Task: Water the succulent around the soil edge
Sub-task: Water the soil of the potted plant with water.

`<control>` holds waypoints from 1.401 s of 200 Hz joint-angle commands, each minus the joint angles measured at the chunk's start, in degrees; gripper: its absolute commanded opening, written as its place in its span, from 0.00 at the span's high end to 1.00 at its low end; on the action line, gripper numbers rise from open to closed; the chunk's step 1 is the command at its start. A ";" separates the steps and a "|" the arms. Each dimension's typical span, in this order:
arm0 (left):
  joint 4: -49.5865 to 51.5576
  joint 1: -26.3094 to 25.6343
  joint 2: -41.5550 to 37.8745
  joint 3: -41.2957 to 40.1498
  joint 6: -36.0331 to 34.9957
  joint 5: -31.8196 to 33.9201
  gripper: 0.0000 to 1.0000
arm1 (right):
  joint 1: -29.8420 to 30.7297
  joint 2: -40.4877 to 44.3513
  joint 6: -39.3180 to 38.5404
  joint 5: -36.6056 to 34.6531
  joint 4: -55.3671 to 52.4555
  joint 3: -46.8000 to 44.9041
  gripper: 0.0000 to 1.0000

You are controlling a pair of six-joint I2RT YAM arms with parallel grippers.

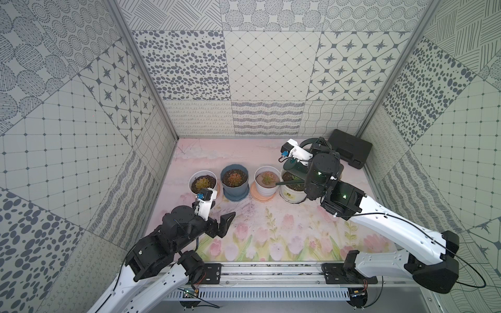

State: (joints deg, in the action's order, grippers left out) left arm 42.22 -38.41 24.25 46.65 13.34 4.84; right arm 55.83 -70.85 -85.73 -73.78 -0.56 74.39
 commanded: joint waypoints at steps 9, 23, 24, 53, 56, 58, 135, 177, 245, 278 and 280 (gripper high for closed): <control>-1.24 0.10 -0.17 -0.40 -0.64 -0.85 0.01 | -0.42 0.89 -1.43 -0.23 4.47 3.03 1.00; -1.21 0.09 -0.25 -0.37 -0.68 -0.85 0.01 | -0.55 0.72 -1.80 0.01 4.59 3.39 1.00; -1.24 0.09 -0.25 -0.35 -0.69 -0.82 0.01 | -0.55 0.72 -1.80 0.02 4.59 3.39 1.00; -1.27 0.12 -0.23 -0.34 -0.69 -0.80 0.01 | -0.72 0.54 -2.59 0.44 4.70 4.55 1.00; -1.23 0.14 -0.24 -0.38 -0.69 -0.77 0.01 | -0.66 0.54 -2.75 0.47 4.67 4.61 1.00; -1.25 0.10 -0.19 -0.41 -0.69 -0.75 0.01 | -0.69 0.49 -2.83 0.48 4.68 4.73 1.00; -1.35 0.14 -0.09 -0.41 -0.82 -0.73 0.01 | -1.31 -1.16 -4.25 1.43 5.57 6.40 1.00; -1.35 0.23 -0.08 -0.38 -0.80 -0.76 0.01 | -2.90 -2.21 -5.23 2.06 6.29 6.57 1.00; -1.26 0.18 -0.09 -0.35 -0.86 -0.90 0.01 | -5.14 -3.84 -5.32 3.26 9.72 6.11 1.00; -1.34 0.22 -0.13 -0.34 -0.87 -0.94 0.01 | -6.15 -5.23 -5.40 3.89 10.54 6.21 1.00; -1.37 0.19 -0.09 -0.34 -0.86 -0.97 0.01 | -6.16 -5.32 -5.41 3.92 10.57 6.21 1.00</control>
State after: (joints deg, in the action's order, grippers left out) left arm 42.22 -38.35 24.23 46.65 13.34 4.69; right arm 50.39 -75.37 -90.63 -70.87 4.86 78.32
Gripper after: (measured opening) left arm 0.989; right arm 0.099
